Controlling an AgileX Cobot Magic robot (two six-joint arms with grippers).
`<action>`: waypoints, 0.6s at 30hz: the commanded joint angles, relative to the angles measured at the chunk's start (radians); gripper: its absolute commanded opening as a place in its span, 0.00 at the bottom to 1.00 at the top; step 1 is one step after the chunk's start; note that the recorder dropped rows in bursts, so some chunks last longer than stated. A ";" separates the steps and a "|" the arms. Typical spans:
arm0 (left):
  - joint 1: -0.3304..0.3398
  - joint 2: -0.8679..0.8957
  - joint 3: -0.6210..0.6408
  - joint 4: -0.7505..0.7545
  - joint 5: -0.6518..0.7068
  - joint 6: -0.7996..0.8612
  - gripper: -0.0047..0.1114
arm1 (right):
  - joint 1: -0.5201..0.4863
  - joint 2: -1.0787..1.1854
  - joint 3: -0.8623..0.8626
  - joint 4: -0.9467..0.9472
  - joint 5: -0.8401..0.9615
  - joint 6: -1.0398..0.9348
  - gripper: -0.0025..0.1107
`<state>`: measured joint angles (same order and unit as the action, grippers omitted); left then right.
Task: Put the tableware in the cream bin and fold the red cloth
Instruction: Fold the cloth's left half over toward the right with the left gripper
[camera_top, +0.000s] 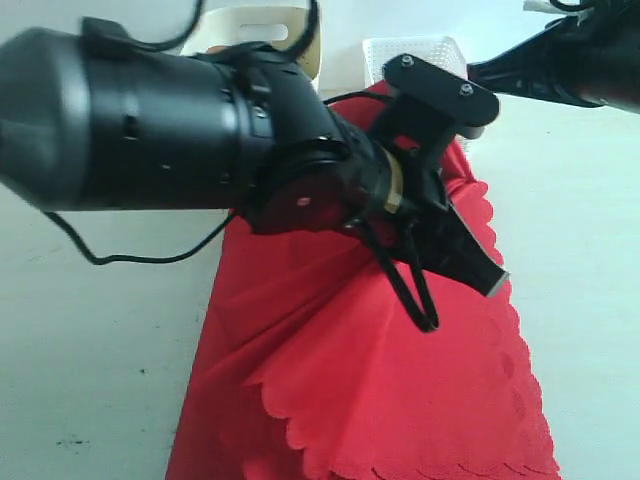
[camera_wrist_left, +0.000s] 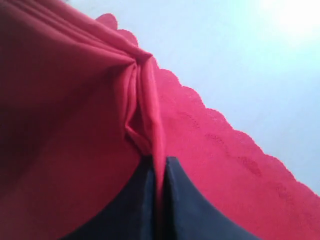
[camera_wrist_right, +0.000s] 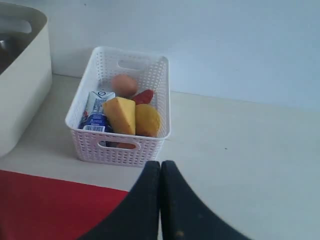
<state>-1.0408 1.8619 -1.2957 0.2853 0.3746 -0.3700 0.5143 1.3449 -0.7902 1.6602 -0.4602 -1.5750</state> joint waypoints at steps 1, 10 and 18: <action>-0.008 0.104 -0.085 -0.008 -0.017 -0.004 0.10 | 0.002 0.042 0.005 0.014 -0.007 0.007 0.02; -0.006 0.151 -0.103 0.062 0.046 0.028 0.93 | 0.002 0.058 0.005 0.032 -0.003 0.007 0.02; -0.002 -0.094 0.079 0.083 0.374 0.039 0.09 | 0.002 0.092 0.053 0.084 0.460 -0.183 0.02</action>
<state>-1.0453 1.8311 -1.2992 0.3617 0.7806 -0.3113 0.5143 1.4131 -0.7670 1.7467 -0.1666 -1.6752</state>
